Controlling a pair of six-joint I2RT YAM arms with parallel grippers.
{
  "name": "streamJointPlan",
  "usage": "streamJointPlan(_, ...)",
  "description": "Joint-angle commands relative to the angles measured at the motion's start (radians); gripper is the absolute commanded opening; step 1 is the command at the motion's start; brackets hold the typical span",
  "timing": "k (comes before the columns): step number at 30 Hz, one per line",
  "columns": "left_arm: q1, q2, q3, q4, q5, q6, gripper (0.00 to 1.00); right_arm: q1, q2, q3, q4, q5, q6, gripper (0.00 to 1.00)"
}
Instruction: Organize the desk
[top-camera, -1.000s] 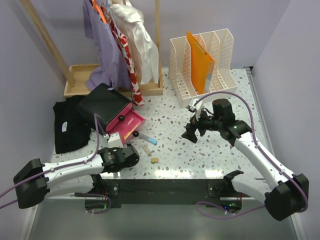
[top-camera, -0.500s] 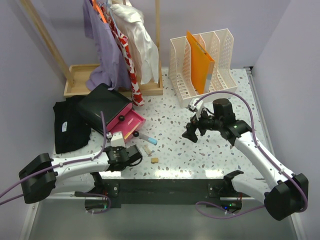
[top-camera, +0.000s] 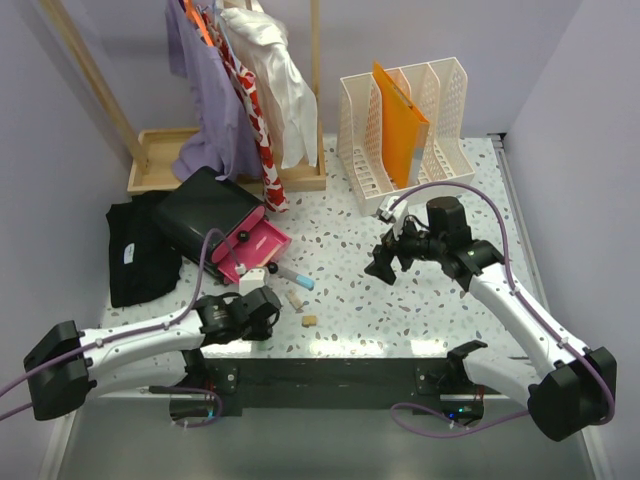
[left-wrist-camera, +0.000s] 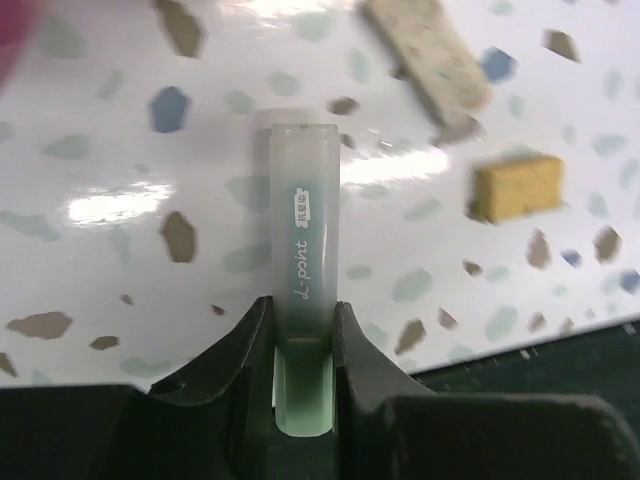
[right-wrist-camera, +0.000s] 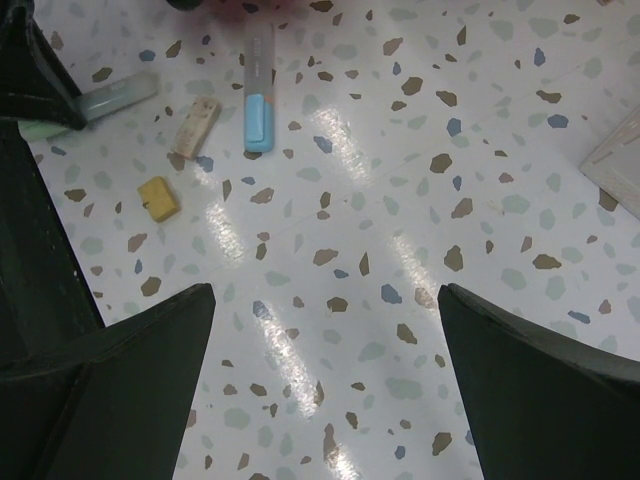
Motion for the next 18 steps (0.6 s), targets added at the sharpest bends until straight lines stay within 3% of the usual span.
streamJointPlan(1, -0.010, -0.095, 0.076, 0.085, 0.209, 0.196, 0.00, -0.006, -0.008, 0.010, 0.032, -0.005, 0.013, 0.99)
streamJointPlan(7, -0.010, -0.083, 0.258, 0.053, 0.223, 0.421, 0.00, -0.007, -0.008, 0.010, 0.032, -0.006, 0.013, 0.99)
streamJointPlan(12, 0.000, 0.014, 0.453, -0.042, 0.096, 0.621, 0.00, -0.010, -0.019, 0.009, 0.034, -0.006, 0.012, 0.99)
streamJointPlan(18, 0.053, 0.066, 0.564, -0.044, -0.082, 0.897, 0.00, -0.012, -0.020, 0.010, 0.032, -0.013, 0.013, 0.99)
